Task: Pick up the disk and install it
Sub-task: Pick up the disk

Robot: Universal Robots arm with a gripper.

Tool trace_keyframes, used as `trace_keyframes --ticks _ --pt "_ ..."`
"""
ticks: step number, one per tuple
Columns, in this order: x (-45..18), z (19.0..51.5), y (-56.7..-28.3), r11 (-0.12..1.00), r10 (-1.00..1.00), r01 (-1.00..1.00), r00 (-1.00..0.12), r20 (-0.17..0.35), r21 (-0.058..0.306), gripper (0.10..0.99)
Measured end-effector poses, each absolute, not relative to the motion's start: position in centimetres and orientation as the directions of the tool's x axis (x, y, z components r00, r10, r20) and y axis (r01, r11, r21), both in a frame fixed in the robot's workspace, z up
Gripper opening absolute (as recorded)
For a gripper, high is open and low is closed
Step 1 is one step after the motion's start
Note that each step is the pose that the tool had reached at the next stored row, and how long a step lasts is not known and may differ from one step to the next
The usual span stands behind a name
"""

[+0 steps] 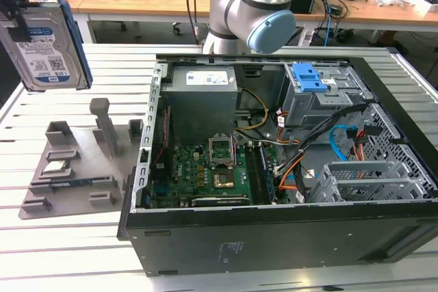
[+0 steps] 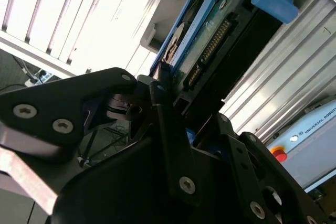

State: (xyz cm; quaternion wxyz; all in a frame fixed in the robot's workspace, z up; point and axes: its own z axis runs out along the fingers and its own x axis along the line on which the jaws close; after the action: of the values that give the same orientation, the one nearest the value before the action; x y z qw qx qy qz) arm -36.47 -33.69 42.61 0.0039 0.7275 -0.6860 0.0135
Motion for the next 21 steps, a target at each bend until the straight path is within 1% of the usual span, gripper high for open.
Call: trace_keyframes --ticks 21 --pt "-36.5 47.3 -33.7 -0.059 -0.998 -0.998 0.058 0.025 -0.013 0.365"
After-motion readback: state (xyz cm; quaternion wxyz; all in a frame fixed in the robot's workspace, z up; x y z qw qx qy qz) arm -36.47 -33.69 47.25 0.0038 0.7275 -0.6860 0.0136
